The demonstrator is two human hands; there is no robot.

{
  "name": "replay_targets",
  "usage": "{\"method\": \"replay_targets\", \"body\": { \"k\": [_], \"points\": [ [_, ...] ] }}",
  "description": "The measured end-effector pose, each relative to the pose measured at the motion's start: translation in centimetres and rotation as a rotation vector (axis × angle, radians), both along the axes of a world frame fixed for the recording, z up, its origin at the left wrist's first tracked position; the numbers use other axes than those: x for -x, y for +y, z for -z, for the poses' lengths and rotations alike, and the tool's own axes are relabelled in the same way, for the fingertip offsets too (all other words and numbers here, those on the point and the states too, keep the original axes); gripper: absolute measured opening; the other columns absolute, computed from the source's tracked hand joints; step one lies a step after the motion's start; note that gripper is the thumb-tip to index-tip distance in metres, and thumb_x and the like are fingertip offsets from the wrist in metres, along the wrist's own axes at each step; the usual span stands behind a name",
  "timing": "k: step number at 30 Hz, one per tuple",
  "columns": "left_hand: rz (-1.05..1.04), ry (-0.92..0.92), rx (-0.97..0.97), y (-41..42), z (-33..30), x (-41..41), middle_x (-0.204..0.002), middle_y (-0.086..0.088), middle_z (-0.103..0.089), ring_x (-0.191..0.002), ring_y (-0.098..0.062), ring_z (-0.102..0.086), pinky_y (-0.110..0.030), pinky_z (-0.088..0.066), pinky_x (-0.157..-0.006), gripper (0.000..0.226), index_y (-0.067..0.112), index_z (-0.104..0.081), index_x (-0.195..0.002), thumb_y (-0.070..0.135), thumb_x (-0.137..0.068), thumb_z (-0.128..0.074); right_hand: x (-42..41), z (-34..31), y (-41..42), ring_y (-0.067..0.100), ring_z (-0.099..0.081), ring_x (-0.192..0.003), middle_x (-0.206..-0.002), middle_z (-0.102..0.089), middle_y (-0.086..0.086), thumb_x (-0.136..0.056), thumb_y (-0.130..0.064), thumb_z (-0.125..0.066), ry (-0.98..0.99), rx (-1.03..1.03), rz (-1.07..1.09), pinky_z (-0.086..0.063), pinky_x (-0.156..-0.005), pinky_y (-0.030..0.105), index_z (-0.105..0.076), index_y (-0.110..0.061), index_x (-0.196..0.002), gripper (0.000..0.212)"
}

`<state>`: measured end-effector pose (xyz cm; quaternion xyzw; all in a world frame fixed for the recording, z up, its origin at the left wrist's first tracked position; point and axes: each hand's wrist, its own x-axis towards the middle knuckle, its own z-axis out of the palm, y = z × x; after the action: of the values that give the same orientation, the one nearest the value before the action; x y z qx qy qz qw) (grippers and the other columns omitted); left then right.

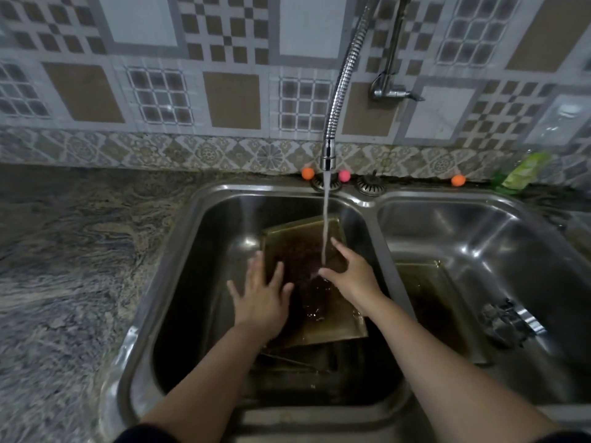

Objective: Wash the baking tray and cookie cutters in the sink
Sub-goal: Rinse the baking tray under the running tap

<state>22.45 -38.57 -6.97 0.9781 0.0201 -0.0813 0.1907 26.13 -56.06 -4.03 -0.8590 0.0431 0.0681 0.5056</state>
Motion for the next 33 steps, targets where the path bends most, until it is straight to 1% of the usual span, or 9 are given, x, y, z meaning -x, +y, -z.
{"method": "replay_targets", "body": {
  "k": [3,11,15,17,20,24,28,31,33],
  "points": [
    [0.205,-0.024,0.058,-3.4,-0.1,-1.0,-0.158,0.008,0.020,-0.143,-0.012,0.021,-0.057,0.017,-0.112,0.055,0.036,0.007,-0.150,0.050,-0.100,-0.010,0.7,-0.3,-0.5,0.016,-0.040,-0.135,-0.149,-0.041,-0.002,-0.085,-0.020,-0.070,-0.075,0.114,-0.042,-0.037,-0.107,0.031,-0.026,-0.041,-0.147,0.079],
    [0.075,-0.126,-0.041,-1.5,-0.8,-5.4,-0.159,0.009,0.014,-0.146,-0.024,0.015,-0.060,0.010,-0.111,0.058,0.040,0.002,-0.151,0.057,-0.097,-0.013,2.0,-1.4,-3.2,0.009,-0.039,-0.134,-0.149,-0.039,-0.011,-0.083,-0.026,-0.073,-0.139,0.088,0.017,-0.037,-0.104,0.026,-0.019,-0.052,-0.145,0.086],
    [-0.228,-0.094,0.631,-0.7,-1.8,-3.8,-0.159,-0.005,-0.013,-0.141,-0.030,-0.027,-0.047,-0.028,-0.112,0.072,0.029,0.010,-0.152,0.037,-0.100,-0.039,2.2,-1.5,-2.7,0.013,-0.037,-0.137,-0.149,-0.036,-0.012,-0.084,-0.027,-0.072,-0.110,-0.011,0.044,-0.039,-0.104,0.032,-0.020,-0.055,-0.144,0.084],
    [-0.332,-0.062,0.886,-0.4,-2.2,-2.7,-0.130,0.003,-0.051,-0.126,-0.024,-0.049,-0.042,-0.041,-0.102,0.061,0.024,-0.010,-0.152,0.029,-0.100,-0.043,2.0,-1.3,-2.3,0.016,-0.032,-0.139,-0.152,-0.033,-0.010,-0.086,-0.024,-0.070,-0.080,-0.052,0.045,-0.035,-0.108,0.035,-0.020,-0.050,-0.146,0.082],
    [-0.343,-0.162,0.986,0.0,-2.5,-1.7,-0.103,0.014,-0.059,-0.110,-0.014,-0.059,-0.025,-0.050,-0.082,0.034,0.025,-0.046,-0.134,0.027,-0.101,-0.042,1.4,-0.6,-1.8,0.021,-0.030,-0.141,-0.156,-0.026,-0.005,-0.091,-0.036,-0.061,0.032,0.041,-0.048,-0.034,-0.110,0.040,-0.006,-0.047,-0.149,0.081],
    [-0.205,-0.488,0.866,-0.1,-3.8,-1.4,-0.111,0.021,-0.060,-0.100,0.010,-0.057,-0.009,-0.043,-0.083,0.040,0.029,-0.045,-0.139,0.024,-0.099,-0.045,-0.8,-2.2,-0.9,0.028,-0.034,-0.139,-0.159,-0.021,0.002,-0.094,-0.056,-0.042,0.105,0.152,-0.046,-0.034,-0.109,0.041,0.016,-0.046,-0.146,0.078],
    [-0.140,-0.738,0.546,-1.6,-5.0,-0.7,-0.116,0.013,-0.065,-0.098,-0.007,-0.064,-0.019,-0.045,-0.075,0.050,0.032,-0.035,-0.146,0.028,-0.097,-0.050,-3.2,-8.2,0.0,0.039,-0.033,-0.137,-0.160,-0.013,-0.001,-0.092,-0.068,-0.025,0.137,-0.180,0.107,-0.040,-0.099,0.052,0.015,-0.049,-0.145,0.070],
    [0.005,-0.750,0.249,-3.2,-5.4,0.1,-0.123,0.007,-0.065,-0.088,-0.022,-0.069,-0.029,-0.049,-0.063,0.052,0.038,-0.029,-0.147,0.033,-0.097,-0.047,-4.1,-13.1,-0.4,0.043,-0.043,-0.128,-0.150,-0.034,0.012,-0.093,-0.065,-0.033,0.305,-0.478,0.186,-0.044,-0.088,0.059,-0.022,-0.031,-0.149,0.067],
    [0.205,-0.805,0.132,-4.1,-5.1,0.3,-0.116,0.004,-0.068,-0.072,-0.020,-0.070,-0.028,-0.049,-0.049,0.052,0.032,-0.035,-0.145,0.036,-0.094,-0.044,-4.1,-14.7,-1.2,0.031,-0.065,-0.091,-0.105,-0.064,0.016,-0.097,-0.045,-0.046,0.413,-0.468,0.156,-0.054,-0.070,0.045,-0.057,-0.010,-0.115,0.041]
  ]
}}
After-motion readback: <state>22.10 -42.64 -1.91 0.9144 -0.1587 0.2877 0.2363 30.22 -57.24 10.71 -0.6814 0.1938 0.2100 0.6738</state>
